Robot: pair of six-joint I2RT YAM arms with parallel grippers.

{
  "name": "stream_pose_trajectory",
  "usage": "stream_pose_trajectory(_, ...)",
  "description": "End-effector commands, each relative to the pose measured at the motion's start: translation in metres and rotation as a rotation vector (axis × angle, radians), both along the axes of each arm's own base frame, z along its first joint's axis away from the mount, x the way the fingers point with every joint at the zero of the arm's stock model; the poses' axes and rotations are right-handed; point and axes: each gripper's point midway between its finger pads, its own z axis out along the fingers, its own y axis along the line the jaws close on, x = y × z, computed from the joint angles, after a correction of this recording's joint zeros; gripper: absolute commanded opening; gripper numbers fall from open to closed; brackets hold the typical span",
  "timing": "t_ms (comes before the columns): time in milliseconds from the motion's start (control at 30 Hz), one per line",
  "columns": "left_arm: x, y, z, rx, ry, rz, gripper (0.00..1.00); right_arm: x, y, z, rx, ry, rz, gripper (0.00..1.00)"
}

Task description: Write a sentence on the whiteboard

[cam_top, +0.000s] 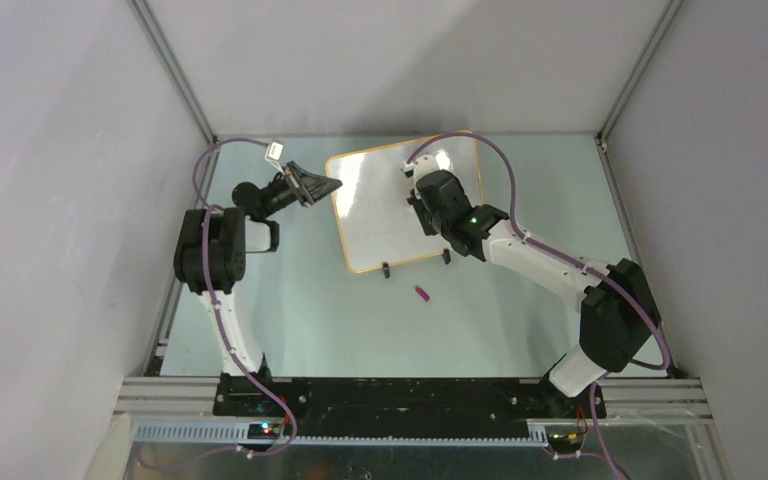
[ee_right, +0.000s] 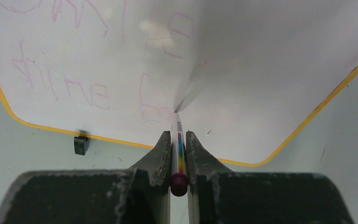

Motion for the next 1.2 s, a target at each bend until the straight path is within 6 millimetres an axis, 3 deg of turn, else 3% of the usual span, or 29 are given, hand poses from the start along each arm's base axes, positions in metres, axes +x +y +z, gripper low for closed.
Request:
stream_pose_trajectory(0,-0.007,-0.005,0.011,0.027,-0.096,-0.009,0.00,0.016,-0.008,0.024,0.029,-0.062,-0.054,0.00)
stream_pose_trajectory(567,-0.007,-0.005,0.011,0.026,-0.096,-0.010,0.00,-0.002,0.003,0.059,0.111,-0.109,0.018,0.00)
stream_pose_trajectory(1167,-0.007,-0.005,0.011,0.026,-0.096,-0.010,0.00,0.022,-0.001,0.042,0.060,-0.124,-0.034,0.00)
